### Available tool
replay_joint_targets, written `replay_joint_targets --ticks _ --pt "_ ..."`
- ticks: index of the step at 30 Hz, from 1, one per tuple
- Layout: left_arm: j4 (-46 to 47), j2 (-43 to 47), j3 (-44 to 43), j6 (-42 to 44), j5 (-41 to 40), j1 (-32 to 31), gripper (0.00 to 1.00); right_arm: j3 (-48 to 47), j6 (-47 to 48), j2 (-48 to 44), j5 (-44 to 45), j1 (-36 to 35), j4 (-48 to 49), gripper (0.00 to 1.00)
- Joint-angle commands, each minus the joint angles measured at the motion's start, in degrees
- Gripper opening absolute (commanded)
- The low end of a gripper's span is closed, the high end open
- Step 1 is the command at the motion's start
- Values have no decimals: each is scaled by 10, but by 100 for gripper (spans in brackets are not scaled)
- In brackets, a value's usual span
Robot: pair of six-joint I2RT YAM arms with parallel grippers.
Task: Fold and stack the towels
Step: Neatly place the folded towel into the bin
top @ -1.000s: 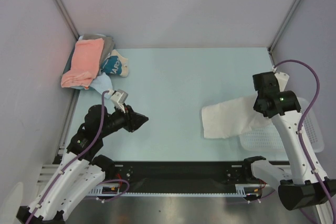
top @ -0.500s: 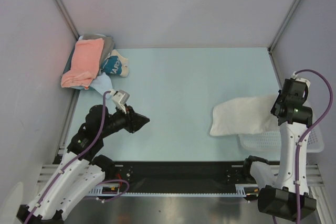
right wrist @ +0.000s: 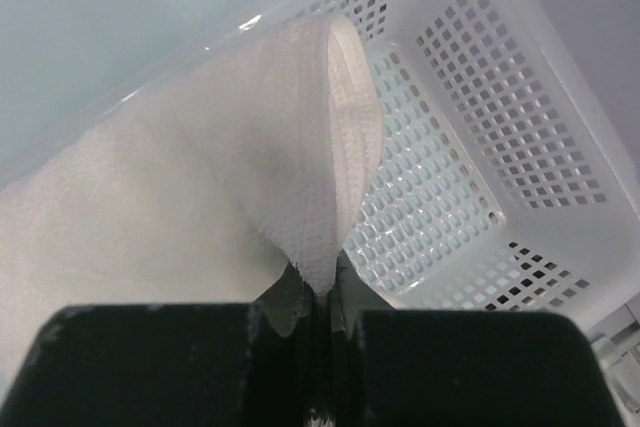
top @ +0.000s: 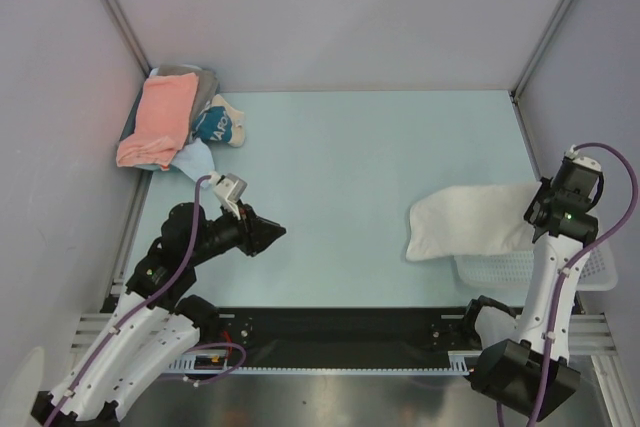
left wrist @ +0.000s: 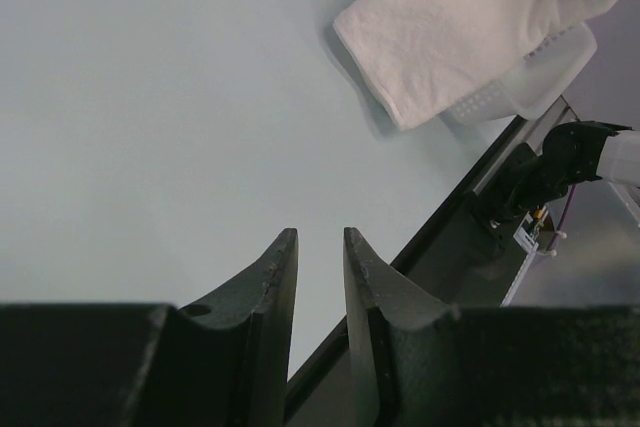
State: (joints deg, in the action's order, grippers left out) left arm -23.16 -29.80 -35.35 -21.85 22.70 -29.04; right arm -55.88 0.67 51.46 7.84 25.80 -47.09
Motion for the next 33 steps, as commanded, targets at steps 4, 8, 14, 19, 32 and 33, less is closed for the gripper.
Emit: replay_joint_targets --ticks 4,8,14,19,32,33 --pt "22 9 0 13 2 -5 31 37 22 24 0 38 80 0" --pt "22 10 0 13 5 -4 31 57 26 33 3 58 100 0" --pt "24 11 1 14 12 -4 31 66 31 49 43 72 130 0" --pt "24 15 2 14 9 -4 32 53 39 74 80 84 150 0" --pt "22 19 1 14 6 -4 32 36 54 137 115 122 183 0" --pt "22 17 1 14 7 -5 32 33 56 140 116 123 186 0"
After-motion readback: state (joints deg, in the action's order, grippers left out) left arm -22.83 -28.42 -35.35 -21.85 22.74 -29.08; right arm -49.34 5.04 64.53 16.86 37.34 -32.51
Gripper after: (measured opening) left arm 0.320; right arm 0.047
